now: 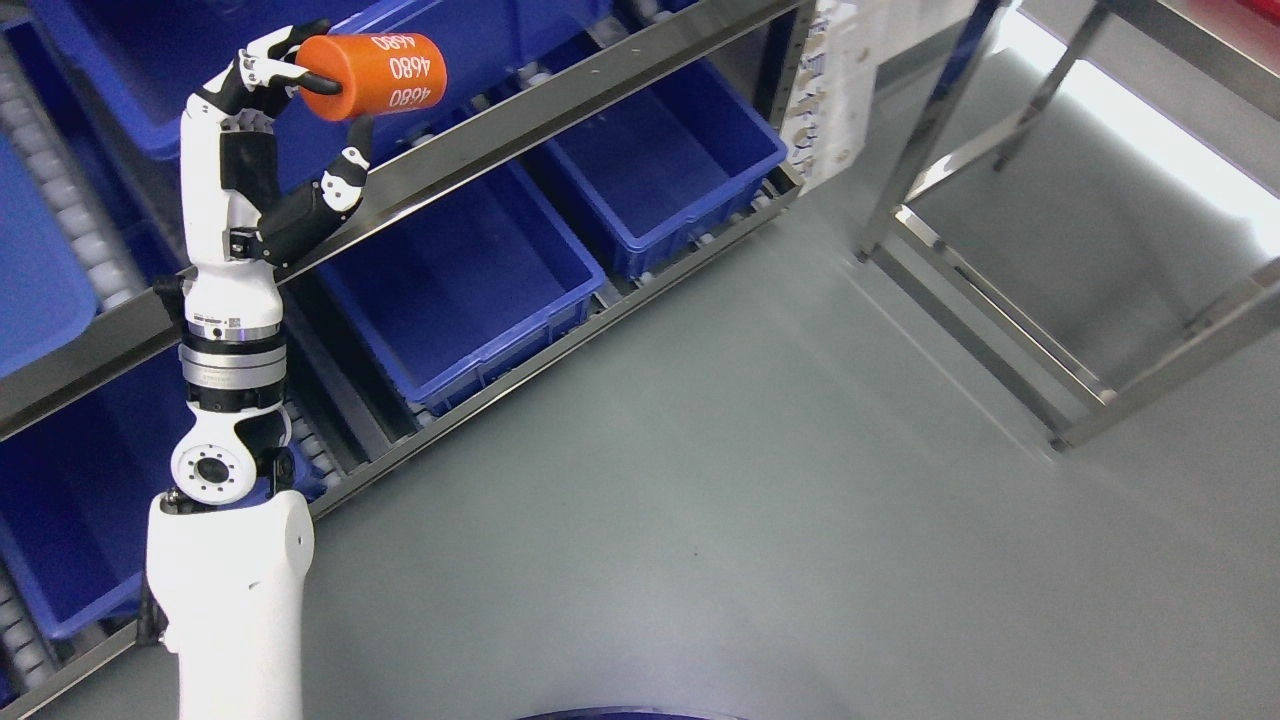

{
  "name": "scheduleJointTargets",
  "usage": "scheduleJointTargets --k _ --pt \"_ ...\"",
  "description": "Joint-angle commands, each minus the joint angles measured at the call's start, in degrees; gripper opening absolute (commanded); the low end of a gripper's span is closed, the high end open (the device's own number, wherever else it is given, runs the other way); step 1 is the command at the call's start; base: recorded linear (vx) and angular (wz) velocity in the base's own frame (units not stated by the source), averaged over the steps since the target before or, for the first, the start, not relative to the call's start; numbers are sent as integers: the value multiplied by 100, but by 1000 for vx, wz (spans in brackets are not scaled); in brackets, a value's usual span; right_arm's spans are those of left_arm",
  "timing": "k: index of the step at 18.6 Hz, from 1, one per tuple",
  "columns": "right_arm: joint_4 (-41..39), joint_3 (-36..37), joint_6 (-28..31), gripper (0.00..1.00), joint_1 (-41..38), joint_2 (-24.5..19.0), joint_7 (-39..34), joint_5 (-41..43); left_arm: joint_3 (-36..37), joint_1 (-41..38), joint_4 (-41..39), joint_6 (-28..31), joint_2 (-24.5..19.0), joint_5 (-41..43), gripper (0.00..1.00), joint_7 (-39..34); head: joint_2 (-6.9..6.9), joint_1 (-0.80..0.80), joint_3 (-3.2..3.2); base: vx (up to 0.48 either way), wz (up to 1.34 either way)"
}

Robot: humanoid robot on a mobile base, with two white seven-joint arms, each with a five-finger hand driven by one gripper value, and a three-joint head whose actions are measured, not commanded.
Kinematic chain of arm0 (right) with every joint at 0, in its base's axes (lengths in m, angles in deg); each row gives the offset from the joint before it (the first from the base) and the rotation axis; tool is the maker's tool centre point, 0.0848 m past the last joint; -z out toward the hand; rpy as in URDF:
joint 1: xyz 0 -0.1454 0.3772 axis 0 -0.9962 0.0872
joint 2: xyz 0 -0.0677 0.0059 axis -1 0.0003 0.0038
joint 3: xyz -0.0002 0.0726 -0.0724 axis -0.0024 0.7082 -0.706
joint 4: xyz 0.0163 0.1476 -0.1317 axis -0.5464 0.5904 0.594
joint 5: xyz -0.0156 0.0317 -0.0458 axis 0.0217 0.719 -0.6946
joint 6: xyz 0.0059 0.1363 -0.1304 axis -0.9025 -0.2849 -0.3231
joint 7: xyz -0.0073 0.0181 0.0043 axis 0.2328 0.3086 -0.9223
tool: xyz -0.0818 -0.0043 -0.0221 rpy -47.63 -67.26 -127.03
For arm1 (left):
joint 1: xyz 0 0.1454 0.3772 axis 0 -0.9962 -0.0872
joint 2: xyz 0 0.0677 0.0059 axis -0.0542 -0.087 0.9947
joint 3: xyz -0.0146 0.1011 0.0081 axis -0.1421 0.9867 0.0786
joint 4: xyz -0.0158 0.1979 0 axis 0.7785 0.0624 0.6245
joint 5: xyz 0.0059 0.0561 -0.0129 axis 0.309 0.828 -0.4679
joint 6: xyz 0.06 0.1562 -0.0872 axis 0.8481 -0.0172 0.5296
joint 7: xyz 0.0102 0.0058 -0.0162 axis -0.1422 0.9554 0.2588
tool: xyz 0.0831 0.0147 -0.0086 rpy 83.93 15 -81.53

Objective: Grab orange capacitor from left shelf to right desk
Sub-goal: 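Hold the capacitor raised in the left hand while turning toward the steel table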

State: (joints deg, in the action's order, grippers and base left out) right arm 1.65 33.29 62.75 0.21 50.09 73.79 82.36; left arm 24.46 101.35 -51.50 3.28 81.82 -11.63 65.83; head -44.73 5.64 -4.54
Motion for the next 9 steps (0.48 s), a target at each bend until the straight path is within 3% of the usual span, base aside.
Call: scheduleJointTargets --k 1,9 --pt "-193 62 -3 100 9 100 3 0 97 31 -40 6 -100 -12 1 -3 0 0 0 0 -694" --pt "-193 62 -3 100 9 100 3 0 114 66 -40 -3 -100 -21 1 -3 0 0 0 32 -703"
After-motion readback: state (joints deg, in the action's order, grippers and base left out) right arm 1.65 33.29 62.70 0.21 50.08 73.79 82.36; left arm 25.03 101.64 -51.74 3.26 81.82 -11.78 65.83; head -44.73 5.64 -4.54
